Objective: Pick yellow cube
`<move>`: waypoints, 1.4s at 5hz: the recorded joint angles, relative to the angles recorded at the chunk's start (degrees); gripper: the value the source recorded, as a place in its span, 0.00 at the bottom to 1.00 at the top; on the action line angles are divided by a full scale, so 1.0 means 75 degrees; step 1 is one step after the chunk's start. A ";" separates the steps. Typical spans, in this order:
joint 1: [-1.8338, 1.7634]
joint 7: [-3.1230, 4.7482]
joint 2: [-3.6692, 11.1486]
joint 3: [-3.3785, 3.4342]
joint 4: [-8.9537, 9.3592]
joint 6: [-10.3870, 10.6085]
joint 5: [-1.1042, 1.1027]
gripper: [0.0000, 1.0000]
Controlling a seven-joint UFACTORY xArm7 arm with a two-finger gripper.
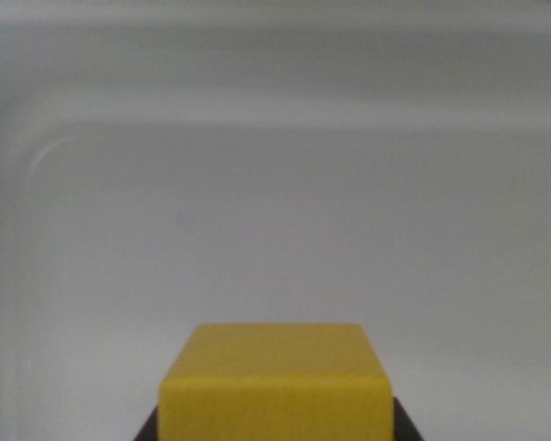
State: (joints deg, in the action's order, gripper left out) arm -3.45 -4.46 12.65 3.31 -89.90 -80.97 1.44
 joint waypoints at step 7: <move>0.0007 -0.0022 -0.0323 0.0006 -0.0729 -0.1052 0.0008 1.00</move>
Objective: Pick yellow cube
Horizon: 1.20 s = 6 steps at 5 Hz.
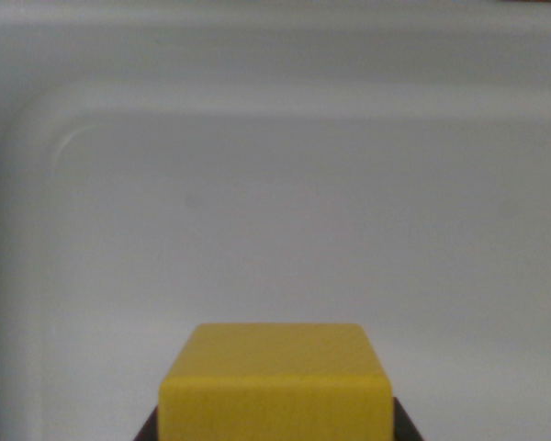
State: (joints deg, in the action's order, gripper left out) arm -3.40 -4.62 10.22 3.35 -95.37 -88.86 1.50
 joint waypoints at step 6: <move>0.0003 -0.0009 -0.0134 0.0002 -0.0302 -0.0435 0.0003 1.00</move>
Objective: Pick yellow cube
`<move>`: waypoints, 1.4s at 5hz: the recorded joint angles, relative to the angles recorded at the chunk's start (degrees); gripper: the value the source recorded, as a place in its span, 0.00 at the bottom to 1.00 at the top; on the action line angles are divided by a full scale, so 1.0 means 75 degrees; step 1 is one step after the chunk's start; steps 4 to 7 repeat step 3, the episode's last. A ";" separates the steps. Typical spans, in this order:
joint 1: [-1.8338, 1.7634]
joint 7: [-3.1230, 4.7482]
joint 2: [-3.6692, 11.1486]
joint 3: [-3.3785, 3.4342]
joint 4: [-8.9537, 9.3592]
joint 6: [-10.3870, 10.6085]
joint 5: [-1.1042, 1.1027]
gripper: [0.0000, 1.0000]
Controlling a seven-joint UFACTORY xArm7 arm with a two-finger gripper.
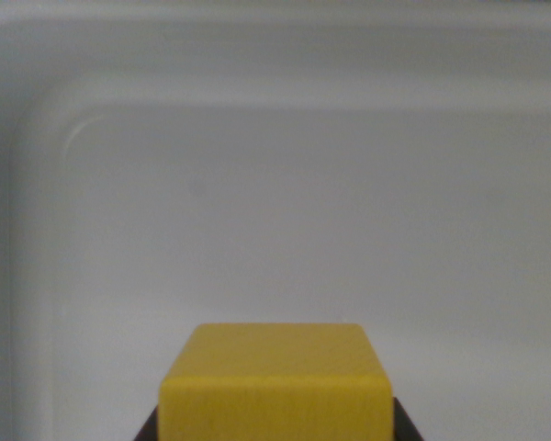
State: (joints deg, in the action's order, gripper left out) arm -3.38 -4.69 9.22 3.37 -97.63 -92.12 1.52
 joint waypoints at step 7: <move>0.0000 -0.0001 -0.0020 0.0000 -0.0044 -0.0064 0.0000 1.00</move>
